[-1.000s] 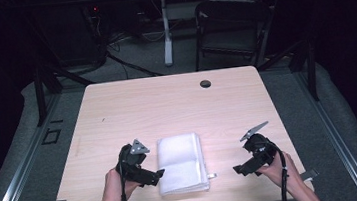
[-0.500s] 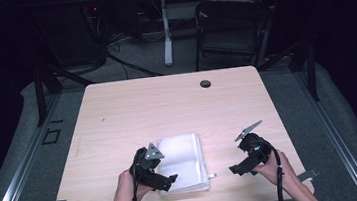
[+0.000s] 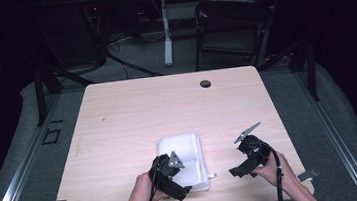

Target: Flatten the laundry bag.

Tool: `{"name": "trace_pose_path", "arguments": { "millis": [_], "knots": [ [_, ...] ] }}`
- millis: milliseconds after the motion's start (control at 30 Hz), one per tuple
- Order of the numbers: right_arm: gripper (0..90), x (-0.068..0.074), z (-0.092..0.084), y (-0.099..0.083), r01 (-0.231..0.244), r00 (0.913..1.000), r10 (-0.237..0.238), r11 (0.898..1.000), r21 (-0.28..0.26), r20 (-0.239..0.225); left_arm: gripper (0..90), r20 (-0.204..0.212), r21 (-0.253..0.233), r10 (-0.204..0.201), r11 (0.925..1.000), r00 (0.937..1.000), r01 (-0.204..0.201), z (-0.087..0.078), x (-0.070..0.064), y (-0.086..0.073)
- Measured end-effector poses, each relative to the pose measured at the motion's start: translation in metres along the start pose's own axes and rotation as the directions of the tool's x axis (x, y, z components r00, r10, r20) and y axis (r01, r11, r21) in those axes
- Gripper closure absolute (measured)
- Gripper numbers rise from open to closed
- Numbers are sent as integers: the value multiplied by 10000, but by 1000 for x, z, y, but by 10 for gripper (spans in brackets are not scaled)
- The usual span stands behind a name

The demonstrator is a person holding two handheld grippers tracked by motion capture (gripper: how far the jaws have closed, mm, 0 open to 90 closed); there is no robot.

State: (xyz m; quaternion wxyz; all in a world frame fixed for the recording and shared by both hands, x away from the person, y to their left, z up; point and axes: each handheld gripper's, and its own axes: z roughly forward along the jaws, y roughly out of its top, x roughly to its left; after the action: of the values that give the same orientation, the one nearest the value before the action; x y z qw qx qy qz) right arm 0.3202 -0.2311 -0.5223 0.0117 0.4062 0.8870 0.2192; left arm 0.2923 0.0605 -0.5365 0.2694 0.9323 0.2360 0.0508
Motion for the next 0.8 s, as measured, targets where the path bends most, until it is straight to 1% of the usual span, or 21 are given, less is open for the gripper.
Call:
{"name": "trace_pose_path", "arguments": {
  "millis": [33, 100, 133, 167, 200, 267, 300, 333, 400, 467, 500, 533, 600, 667, 700, 733, 800],
  "knots": [
    [23, 0, 0, 0, 58, 9999, -59, 10000, 79, 85, 40, 46, 101, 11, 9999, 10000, -11, 3, 0, 0],
    [24, 2, 0, 0, 66, 10000, -66, 10000, 41, -70, 40, 4, 262, 123, 9996, 9999, -123, 8, 0, 1],
    [24, 2, 0, 0, 99, 10000, -99, 9999, 84, -7, 42, -23, 315, 128, 9994, 9999, -127, 10, 0, 1],
    [24, 3, 1, 0, 85, 10000, -85, 10000, 49, -43, 49, -68, 346, 130, 9993, 9999, -127, 12, 0, 2],
    [24, 4, 2, 0, -52, 9999, 51, 10000, -70, -130, 61, -51, 410, 138, 9991, 9999, -136, 14, 0, 2],
    [24, 4, 2, 0, 22, 9998, -21, 10000, 27, -187, 77, -43, 430, 161, 9989, 9999, -159, 15, 0, 2],
    [25, 3, 3, 0, 220, 9997, -218, 9995, 214, -114, 84, -131, 565, 212, 9982, 9997, -205, 19, -1, 3],
    [26, 4, 4, 0, 181, 9998, -178, 9996, 204, -115, 83, -120, 639, 283, 9976, 9995, -274, 21, -1, 3],
    [26, 4, 5, 0, 285, 9995, -281, 9992, 295, -139, 80, -255, 696, 417, 9968, 9988, -399, 22, -4, 4],
    [27, 4, 5, 1, 282, 9995, -277, 9991, 302, -182, 73, -269, 673, 450, 9968, 9986, -431, 21, -5, 4],
    [28, 5, 6, 1, 265, 9994, -258, 9992, 303, -233, 65, -296, 627, 545, 9966, 9981, -526, 21, -7, 5],
    [29, 5, 6, 1, 313, 9994, -308, 9988, 364, -139, 66, -308, 659, 558, 9964, 9980, -537, 21, -8, 5],
    [30, 6, 7, 2, 274, 9994, -269, 9992, 273, -205, 74, -354, 784, 609, 9952, 9975, -580, 23, -9, 4],
    [30, 7, 7, 1, 290, 9993, -284, 9991, 298, -229, 104, -378, 819, 611, 9950, 9974, -578, 24, -9, 4],
    [30, 8, 9, 1, 211, 9994, -205, 9995, 214, -283, 122, -446, 880, 605, 9945, 9972, -564, 25, -9, 4],
    [30, 8, 8, 1, 364, 9992, -356, 9986, 388, -202, 143, -535, 897, 646, 9942, 9965, -596, 26, -9, 4],
    [31, 9, 8, 1, 367, 9990, -357, 9986, 386, -266, 167, -624, 893, 682, 9940, 9957, -625, 27, -8, 3]
  ]
}}
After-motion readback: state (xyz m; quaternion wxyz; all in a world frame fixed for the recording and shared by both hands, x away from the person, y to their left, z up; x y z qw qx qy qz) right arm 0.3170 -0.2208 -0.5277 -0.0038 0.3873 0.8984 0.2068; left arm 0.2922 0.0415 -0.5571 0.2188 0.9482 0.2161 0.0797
